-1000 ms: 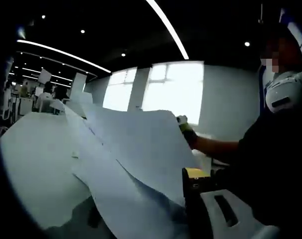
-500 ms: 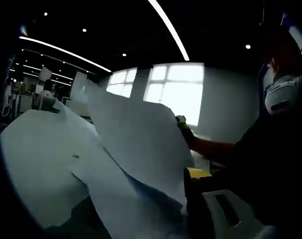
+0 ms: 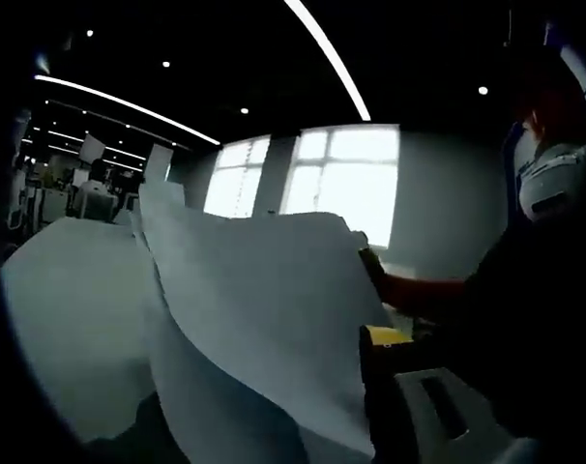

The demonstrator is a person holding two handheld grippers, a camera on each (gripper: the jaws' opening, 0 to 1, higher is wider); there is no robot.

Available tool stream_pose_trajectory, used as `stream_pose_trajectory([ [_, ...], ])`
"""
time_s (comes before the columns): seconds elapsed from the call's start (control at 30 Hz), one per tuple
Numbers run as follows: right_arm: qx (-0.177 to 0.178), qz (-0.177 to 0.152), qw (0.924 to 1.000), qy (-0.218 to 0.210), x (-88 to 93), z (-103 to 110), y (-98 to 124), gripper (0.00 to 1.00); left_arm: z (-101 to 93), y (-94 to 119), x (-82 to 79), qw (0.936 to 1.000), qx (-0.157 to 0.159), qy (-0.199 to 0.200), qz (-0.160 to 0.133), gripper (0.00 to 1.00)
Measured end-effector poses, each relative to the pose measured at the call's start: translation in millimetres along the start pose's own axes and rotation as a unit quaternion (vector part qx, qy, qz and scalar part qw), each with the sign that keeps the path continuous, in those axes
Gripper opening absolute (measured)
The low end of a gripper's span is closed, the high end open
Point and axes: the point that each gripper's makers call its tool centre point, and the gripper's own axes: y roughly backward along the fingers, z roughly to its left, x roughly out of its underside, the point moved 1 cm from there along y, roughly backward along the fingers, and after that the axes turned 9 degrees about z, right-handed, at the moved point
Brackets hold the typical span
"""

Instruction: Organize the stack of printing papers by aligning and flattening the scattered papers on the table

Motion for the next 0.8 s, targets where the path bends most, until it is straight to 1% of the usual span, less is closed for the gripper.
stream_pose_trajectory([
  [0.07, 0.009, 0.005, 0.9999, -0.011, 3.3, -3.4, -0.8, 0.0, 2.6, 1.2, -0.3, 0.9999, -0.008, -0.007, -0.002, 0.35],
  [0.13, 0.008, 0.012, 0.9998, -0.014, 6.6, -1.5, -2.0, 0.0, 6.0, 2.6, 0.1, 0.9997, -0.019, -0.017, -0.001, 0.29],
  [0.17, 0.009, 0.022, 0.9997, -0.01, 9.5, 0.6, -3.0, 0.0, 6.8, 3.2, 0.0, 0.9995, -0.023, -0.019, -0.002, 0.27],
  [0.27, 0.013, 0.033, 0.9994, -0.003, 14.3, 3.3, -6.0, 0.0, 9.5, 4.3, -1.1, 0.9996, -0.025, -0.013, -0.004, 0.22],
  [0.33, 0.017, 0.042, 0.9989, 0.002, 18.2, 3.3, -8.2, 0.0, 9.3, 2.1, -0.4, 0.9993, -0.034, -0.019, -0.001, 0.16],
  [0.4, 0.017, 0.05, 0.9986, 0.009, 17.4, -0.9, -2.8, 0.0, 9.9, 0.9, -0.4, 0.9988, -0.043, -0.023, 0.0, 0.11],
  [0.43, 0.018, 0.055, 0.9982, 0.016, 18.9, 0.1, -3.6, 0.0, 9.9, 1.5, -2.1, 0.9985, -0.045, -0.029, -0.006, 0.09],
  [0.5, 0.024, 0.075, 0.9963, 0.034, 24.5, 0.0, -3.8, 0.0, 10.5, 3.3, -7.4, 0.9982, -0.049, -0.025, -0.023, 0.06],
  [0.53, 0.032, 0.088, 0.9947, 0.042, 27.9, -1.2, -2.9, 0.0, 11.3, 5.4, -9.3, 0.9979, -0.052, -0.025, -0.03, 0.06],
  [0.6, 0.055, 0.11, 0.9913, 0.046, 34.1, -5.9, 2.6, 0.01, 12.7, 10.1, -12.5, 0.9979, -0.048, -0.016, -0.041, 0.05],
  [0.63, 0.067, 0.113, 0.9904, 0.045, 34.8, -9.1, 6.7, 0.06, 12.7, 11.1, -13.2, 0.9979, -0.046, -0.015, -0.043, 0.05],
  [0.7, 0.098, 0.114, 0.9876, 0.045, 35.1, -18.3, 17.6, 0.11, 13.2, 13.1, -14.3, 0.998, -0.043, -0.011, -0.046, 0.05],
  [0.73, 0.112, 0.11, 0.9868, 0.04, 33.7, -22.0, 23.4, 0.16, 13.5, 13.6, -14.5, 0.998, -0.042, -0.011, -0.045, 0.05],
  [0.8, 0.14, 0.101, 0.9844, 0.036, 29.9, -29.3, 36.6, 0.2, 14.3, 14.3, -14.4, 0.9982, -0.04, -0.011, -0.043, 0.05],
])
